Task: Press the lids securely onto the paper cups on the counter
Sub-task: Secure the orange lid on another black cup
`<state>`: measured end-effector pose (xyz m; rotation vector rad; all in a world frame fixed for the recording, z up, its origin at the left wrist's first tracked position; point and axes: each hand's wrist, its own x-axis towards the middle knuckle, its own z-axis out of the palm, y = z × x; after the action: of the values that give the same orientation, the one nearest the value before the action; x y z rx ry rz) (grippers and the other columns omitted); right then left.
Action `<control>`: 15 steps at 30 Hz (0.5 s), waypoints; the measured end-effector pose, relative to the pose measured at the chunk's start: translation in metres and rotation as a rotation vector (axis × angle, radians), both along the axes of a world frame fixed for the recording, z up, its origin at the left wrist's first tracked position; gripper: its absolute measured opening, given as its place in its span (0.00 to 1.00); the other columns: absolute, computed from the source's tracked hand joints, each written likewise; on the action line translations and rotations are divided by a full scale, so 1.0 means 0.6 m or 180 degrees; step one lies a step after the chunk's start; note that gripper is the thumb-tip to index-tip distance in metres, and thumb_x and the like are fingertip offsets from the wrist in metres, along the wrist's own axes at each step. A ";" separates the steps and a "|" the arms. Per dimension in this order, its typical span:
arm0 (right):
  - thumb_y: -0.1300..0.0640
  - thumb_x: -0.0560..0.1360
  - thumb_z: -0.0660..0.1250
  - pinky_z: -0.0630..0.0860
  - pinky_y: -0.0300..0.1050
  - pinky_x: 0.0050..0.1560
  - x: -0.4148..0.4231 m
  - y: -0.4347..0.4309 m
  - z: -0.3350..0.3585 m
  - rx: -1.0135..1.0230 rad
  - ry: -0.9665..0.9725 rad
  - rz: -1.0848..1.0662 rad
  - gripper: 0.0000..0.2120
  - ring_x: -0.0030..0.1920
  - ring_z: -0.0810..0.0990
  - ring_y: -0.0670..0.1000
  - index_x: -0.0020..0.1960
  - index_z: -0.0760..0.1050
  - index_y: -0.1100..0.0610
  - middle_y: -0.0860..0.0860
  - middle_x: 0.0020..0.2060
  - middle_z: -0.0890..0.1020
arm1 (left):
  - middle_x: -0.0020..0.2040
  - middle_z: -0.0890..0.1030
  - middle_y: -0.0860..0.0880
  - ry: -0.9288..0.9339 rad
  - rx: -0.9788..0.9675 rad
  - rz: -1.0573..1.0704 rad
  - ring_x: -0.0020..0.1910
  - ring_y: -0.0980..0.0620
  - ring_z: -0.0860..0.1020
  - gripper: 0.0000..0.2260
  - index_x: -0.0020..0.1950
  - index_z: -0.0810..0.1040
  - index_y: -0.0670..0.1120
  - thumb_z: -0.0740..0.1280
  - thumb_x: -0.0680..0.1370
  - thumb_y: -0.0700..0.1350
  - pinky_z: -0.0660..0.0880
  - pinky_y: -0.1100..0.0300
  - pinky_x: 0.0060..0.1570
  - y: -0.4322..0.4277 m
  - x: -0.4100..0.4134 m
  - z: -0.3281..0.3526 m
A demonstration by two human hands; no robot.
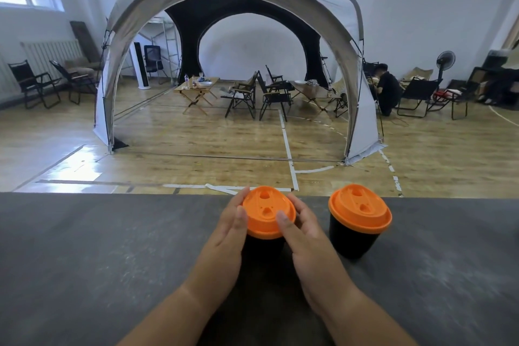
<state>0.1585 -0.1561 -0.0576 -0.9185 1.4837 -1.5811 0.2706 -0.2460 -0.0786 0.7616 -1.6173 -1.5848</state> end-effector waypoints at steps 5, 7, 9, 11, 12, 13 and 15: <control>0.43 0.77 0.65 0.68 0.51 0.72 -0.004 -0.001 -0.002 0.0112 -0.0037 0.0022 0.27 0.67 0.73 0.46 0.74 0.65 0.43 0.45 0.67 0.76 | 0.66 0.75 0.56 0.0048 -0.0172 0.0279 0.67 0.55 0.73 0.22 0.70 0.66 0.63 0.54 0.75 0.60 0.68 0.52 0.69 0.019 0.009 0.009; 0.48 0.80 0.62 0.68 0.49 0.71 -0.006 -0.001 -0.002 0.0138 -0.0013 0.0024 0.21 0.67 0.73 0.45 0.73 0.65 0.42 0.44 0.66 0.75 | 0.56 0.80 0.51 0.0022 -0.0184 0.0451 0.59 0.53 0.78 0.18 0.67 0.69 0.64 0.55 0.76 0.59 0.74 0.51 0.63 0.015 0.010 0.012; 0.50 0.82 0.59 0.70 0.46 0.68 -0.009 -0.001 -0.002 0.0147 0.0042 0.0041 0.18 0.65 0.74 0.45 0.71 0.66 0.41 0.44 0.64 0.76 | 0.47 0.80 0.51 0.0009 -0.0241 0.0625 0.52 0.53 0.80 0.18 0.66 0.71 0.60 0.57 0.77 0.56 0.76 0.55 0.58 0.010 0.011 0.011; 0.51 0.82 0.58 0.73 0.46 0.64 -0.011 0.000 -0.003 0.0148 0.0068 0.0073 0.17 0.62 0.77 0.46 0.71 0.69 0.42 0.46 0.63 0.79 | 0.45 0.81 0.46 -0.0133 -0.0359 0.0688 0.49 0.51 0.81 0.22 0.68 0.71 0.56 0.58 0.75 0.59 0.76 0.58 0.54 0.013 0.014 0.015; 0.51 0.82 0.58 0.74 0.47 0.64 -0.012 0.000 -0.004 0.0157 0.0077 0.0095 0.17 0.62 0.78 0.47 0.70 0.69 0.43 0.47 0.62 0.79 | 0.44 0.81 0.43 -0.0207 -0.0429 0.0737 0.47 0.50 0.81 0.21 0.68 0.71 0.56 0.59 0.75 0.59 0.76 0.60 0.50 0.012 0.015 0.015; 0.51 0.82 0.57 0.74 0.49 0.65 -0.013 0.001 -0.004 0.0187 0.0085 0.0121 0.17 0.61 0.79 0.47 0.70 0.70 0.43 0.48 0.62 0.80 | 0.43 0.81 0.42 -0.0260 -0.0477 0.0797 0.45 0.50 0.81 0.19 0.67 0.72 0.56 0.60 0.77 0.57 0.75 0.63 0.47 0.011 0.016 0.017; 0.52 0.82 0.57 0.75 0.46 0.63 -0.017 0.000 -0.002 0.0228 0.0121 0.0174 0.16 0.60 0.79 0.46 0.69 0.71 0.42 0.47 0.60 0.80 | 0.42 0.82 0.45 -0.0298 -0.0524 0.0842 0.44 0.53 0.82 0.18 0.64 0.75 0.56 0.61 0.76 0.57 0.74 0.67 0.43 0.008 0.018 0.019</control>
<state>0.1486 -0.1559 -0.0585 -0.9448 1.5191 -1.4692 0.2812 -0.2412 -0.0673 0.9295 -1.6151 -1.2303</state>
